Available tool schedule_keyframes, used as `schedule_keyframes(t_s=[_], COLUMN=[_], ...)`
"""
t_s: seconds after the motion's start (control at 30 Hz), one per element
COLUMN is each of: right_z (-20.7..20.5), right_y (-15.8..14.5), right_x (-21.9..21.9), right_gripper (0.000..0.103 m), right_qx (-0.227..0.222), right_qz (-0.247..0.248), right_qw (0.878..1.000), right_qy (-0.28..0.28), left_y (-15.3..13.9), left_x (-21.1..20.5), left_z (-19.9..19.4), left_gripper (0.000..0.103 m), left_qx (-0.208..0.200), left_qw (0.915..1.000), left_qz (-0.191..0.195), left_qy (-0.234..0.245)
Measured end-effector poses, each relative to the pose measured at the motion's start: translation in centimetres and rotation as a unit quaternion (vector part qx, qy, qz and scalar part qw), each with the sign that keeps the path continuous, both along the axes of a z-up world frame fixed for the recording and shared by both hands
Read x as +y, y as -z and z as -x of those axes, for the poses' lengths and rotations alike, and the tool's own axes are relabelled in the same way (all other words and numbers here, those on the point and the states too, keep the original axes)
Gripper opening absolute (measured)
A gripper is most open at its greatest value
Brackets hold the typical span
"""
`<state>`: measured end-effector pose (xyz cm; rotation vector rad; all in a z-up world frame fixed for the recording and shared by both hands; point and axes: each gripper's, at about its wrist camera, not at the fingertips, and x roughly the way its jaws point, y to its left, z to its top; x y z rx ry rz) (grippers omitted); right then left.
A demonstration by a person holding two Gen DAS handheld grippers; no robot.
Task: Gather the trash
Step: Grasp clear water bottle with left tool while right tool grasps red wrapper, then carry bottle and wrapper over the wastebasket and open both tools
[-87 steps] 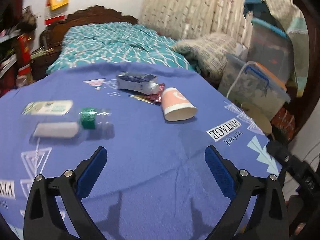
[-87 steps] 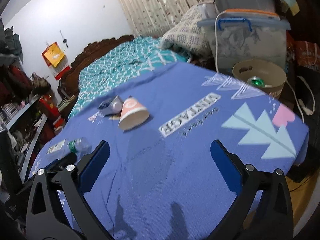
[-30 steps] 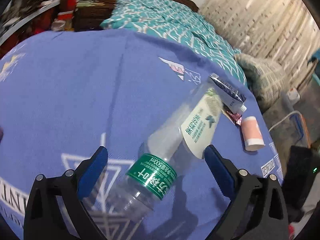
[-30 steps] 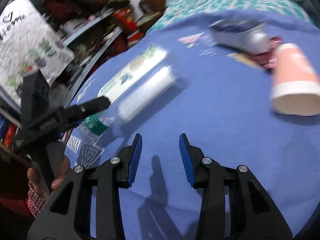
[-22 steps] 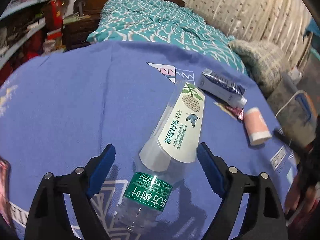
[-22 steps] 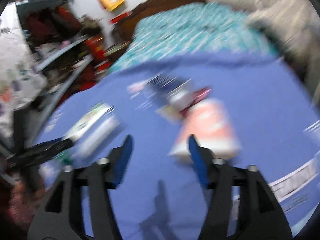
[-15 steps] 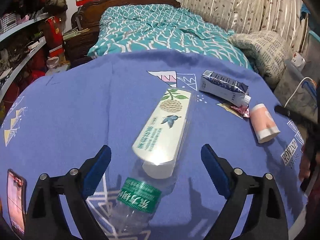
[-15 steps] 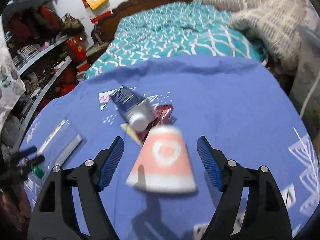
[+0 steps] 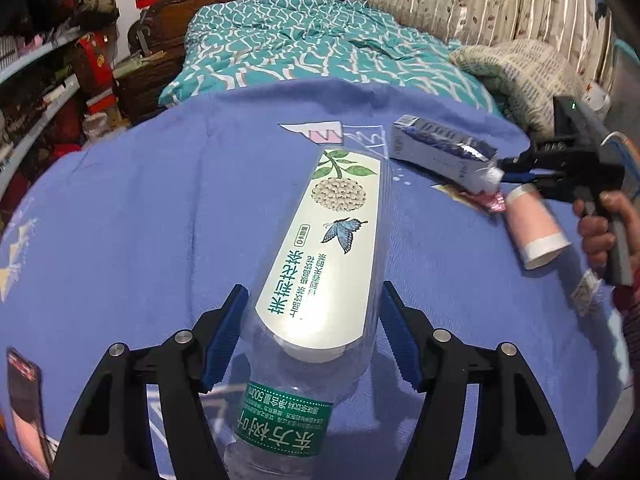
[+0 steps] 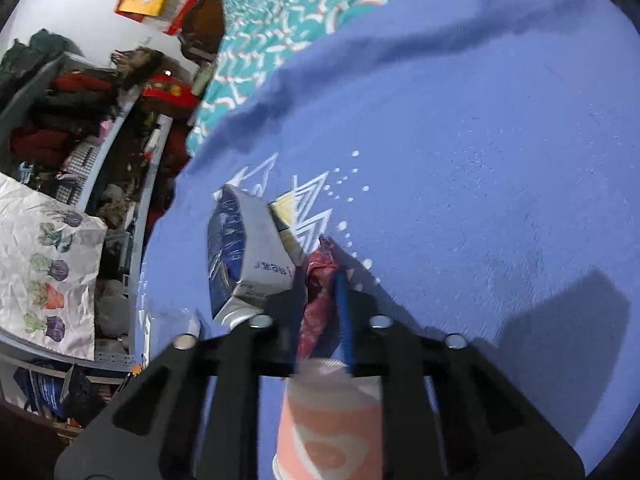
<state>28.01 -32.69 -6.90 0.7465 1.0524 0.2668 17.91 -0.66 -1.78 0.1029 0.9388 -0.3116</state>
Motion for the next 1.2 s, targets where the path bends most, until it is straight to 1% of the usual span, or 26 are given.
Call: schedule_keyframes(t_s=[0.1, 0.2, 0.3, 0.37, 0.47, 0.57, 0.63, 0.73, 0.77, 0.9, 0.93, 0.97, 1.03, 1.07, 1.13, 1.2], right_z=[2.5, 5.9, 10.4, 13.7, 19.3, 24.6, 27.6, 30.6, 31.8, 36.0, 36.7, 37.5, 38.8, 39.4, 40.0, 40.2], right_y=[-2.0, -4.4, -6.1, -6.8, -7.3, -6.7, -5.2, -3.6, -3.4, -2.9, -2.9, -2.9, -2.7, -2.6, -2.4, -2.0], right_x=[-1.1, -2.5, -4.1, -5.0, -7.7, -10.7, -12.1, -14.2, -15.1, -20.2, -21.4, -22.6, -24.9, -25.9, -27.8, -29.5], right_gripper=[0.012, 0.012, 0.012, 0.012, 0.012, 0.012, 0.012, 0.012, 0.012, 0.012, 0.012, 0.012, 0.012, 0.012, 0.012, 0.012], right_qx=[-0.037, -0.077, -0.107, -0.129, -0.154, -0.154, -0.149, -0.14, -0.139, -0.142, -0.141, -0.14, -0.137, -0.136, -0.133, -0.13], right_qz=[0.029, 0.064, 0.083, 0.093, 0.085, 0.063, 0.054, 0.067, 0.072, 0.063, 0.064, 0.066, 0.07, 0.074, 0.08, 0.083], right_qw=[0.997, 0.989, 0.98, 0.973, 0.963, 0.956, 0.953, 0.948, 0.944, 0.928, 0.924, 0.92, 0.913, 0.91, 0.903, 0.9], right_qy=[0.055, 0.105, 0.144, 0.169, 0.205, 0.241, 0.257, 0.28, 0.29, 0.338, 0.349, 0.359, 0.377, 0.385, 0.399, 0.408], left_y=[-1.1, -2.6, -3.8, -4.4, -4.9, -5.1, -5.0, -5.0, -4.9, -4.5, -4.4, -4.2, -3.8, -3.6, -3.0, -2.5], left_x=[0.1, -0.2, -1.3, -2.5, -5.1, -8.5, -11.2, -16.8, -18.2, -26.4, -28.9, -30.6, -35.6, -37.2, -42.0, -45.9], left_z=[1.2, 2.7, 4.4, 5.6, 6.9, 7.9, 8.5, 9.6, 9.8, 11.0, 11.2, 11.4, 11.5, 11.7, 11.9, 12.0], left_gripper=[0.062, 0.062, 0.062, 0.062, 0.062, 0.062, 0.062, 0.062, 0.062, 0.062, 0.062, 0.062, 0.062, 0.062, 0.062, 0.062], left_qx=[-0.005, -0.01, -0.014, -0.016, -0.011, -0.002, 0.006, 0.012, 0.013, 0.019, 0.024, 0.028, 0.041, 0.045, 0.054, 0.059], left_qw=[0.9997, 0.998, 0.995, 0.9929, 0.9886, 0.9837, 0.9791, 0.9687, 0.9662, 0.9488, 0.9434, 0.9402, 0.9307, 0.9276, 0.9196, 0.9129], left_qz=[0.026, 0.06, 0.085, 0.092, 0.101, 0.102, 0.101, 0.09, 0.086, 0.069, 0.065, 0.062, 0.054, 0.051, 0.04, 0.029], left_qy=[0.003, 0.02, 0.051, 0.073, 0.11, 0.148, 0.177, 0.231, 0.243, 0.308, 0.325, 0.334, 0.359, 0.367, 0.387, 0.403])
